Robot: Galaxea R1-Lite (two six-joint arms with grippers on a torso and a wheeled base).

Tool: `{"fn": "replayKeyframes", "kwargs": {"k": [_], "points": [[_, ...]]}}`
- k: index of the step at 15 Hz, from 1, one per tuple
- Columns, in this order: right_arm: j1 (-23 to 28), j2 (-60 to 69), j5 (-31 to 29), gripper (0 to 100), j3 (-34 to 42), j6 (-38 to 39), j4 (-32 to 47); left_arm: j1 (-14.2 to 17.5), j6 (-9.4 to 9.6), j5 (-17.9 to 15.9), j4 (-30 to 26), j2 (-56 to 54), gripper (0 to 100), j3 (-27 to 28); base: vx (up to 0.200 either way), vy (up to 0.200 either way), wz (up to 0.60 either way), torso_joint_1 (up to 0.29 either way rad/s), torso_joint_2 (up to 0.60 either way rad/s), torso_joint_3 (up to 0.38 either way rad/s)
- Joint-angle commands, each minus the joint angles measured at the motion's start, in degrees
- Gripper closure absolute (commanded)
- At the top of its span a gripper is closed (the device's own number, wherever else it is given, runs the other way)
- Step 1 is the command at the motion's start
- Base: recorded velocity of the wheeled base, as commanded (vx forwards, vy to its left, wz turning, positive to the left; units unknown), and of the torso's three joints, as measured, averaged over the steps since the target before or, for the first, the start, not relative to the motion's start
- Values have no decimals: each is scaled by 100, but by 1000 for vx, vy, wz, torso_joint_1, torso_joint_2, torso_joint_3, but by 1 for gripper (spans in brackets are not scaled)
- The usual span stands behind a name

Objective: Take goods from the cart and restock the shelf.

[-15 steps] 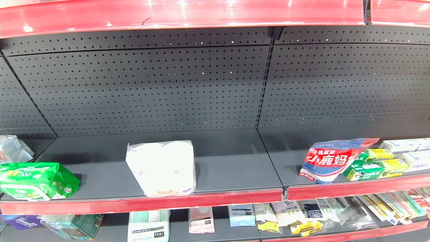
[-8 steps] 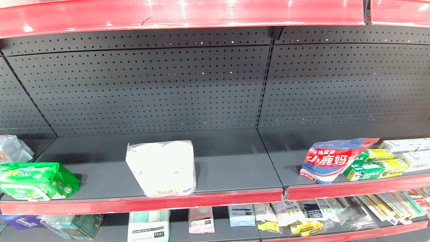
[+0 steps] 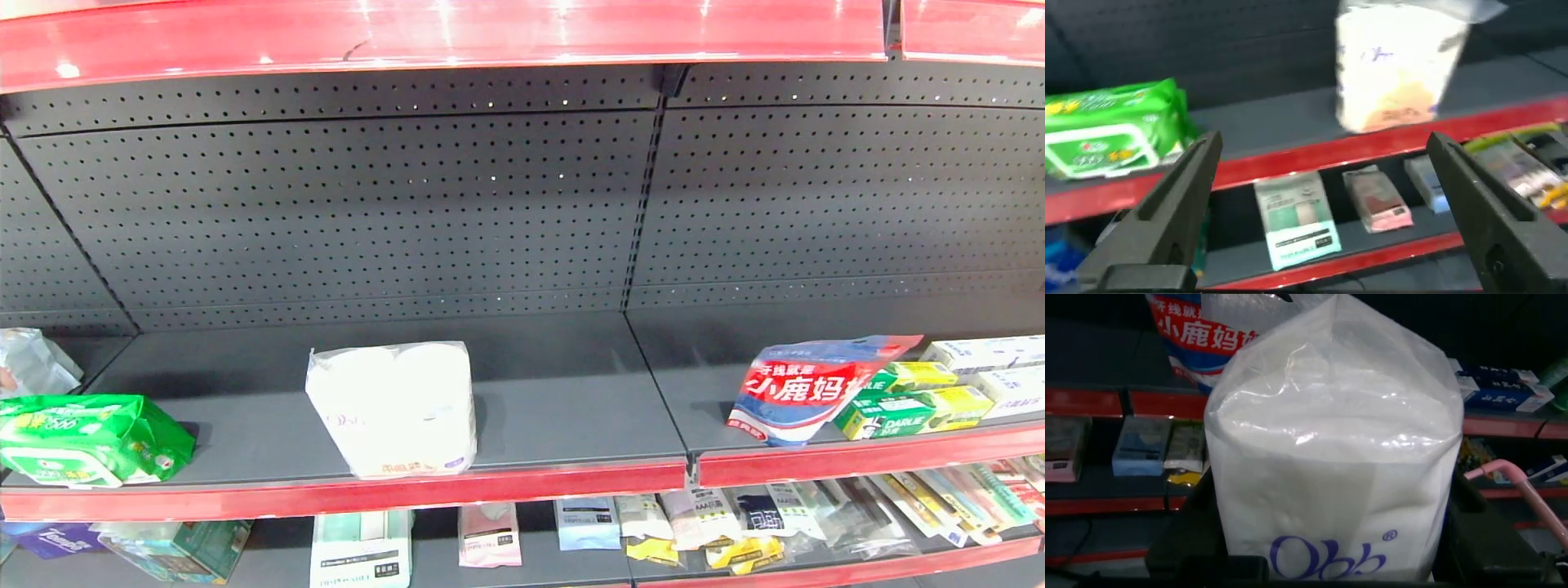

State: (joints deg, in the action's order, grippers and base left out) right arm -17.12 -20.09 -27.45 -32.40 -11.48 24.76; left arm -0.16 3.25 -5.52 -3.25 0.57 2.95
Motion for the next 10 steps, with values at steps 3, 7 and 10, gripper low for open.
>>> {"fn": "replayKeyframes", "kwargs": {"k": [3,7,10], "points": [[-2,-100,12,100,6,50,11,-2,-150,614,9,75,0,4,0,0,0,0,0,0],[-2,-83,82,100,85,50,20,-2,-158,148,378,-22,0,-295,0,0,0,0,0,0],[6,-30,73,100,94,59,29,7,-299,209,273,-22,0,-269,0,0,0,0,0,0]]}}
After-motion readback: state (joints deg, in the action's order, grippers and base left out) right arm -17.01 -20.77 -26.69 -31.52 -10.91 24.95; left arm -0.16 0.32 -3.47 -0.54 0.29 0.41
